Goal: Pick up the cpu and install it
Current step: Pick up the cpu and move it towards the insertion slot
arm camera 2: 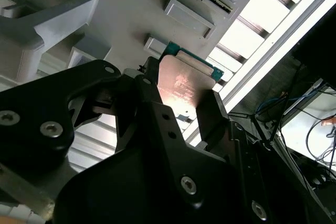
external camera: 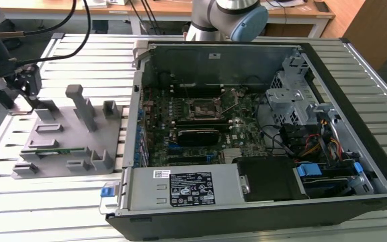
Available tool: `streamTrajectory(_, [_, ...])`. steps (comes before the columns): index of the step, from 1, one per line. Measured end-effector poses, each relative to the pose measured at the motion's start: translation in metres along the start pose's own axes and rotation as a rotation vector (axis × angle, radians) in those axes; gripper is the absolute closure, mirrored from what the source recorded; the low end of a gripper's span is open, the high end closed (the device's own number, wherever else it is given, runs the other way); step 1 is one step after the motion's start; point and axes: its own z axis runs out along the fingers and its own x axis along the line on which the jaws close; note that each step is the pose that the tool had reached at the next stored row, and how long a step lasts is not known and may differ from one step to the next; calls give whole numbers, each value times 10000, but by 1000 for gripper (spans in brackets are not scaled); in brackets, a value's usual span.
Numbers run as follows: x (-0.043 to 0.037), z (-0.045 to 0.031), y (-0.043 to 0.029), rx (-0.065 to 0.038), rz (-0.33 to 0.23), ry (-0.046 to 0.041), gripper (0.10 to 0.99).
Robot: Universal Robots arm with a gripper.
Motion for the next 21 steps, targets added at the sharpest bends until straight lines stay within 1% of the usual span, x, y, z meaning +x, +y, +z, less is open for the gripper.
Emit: streamTrajectory(21, [2,-195,43,0,0,1,557])
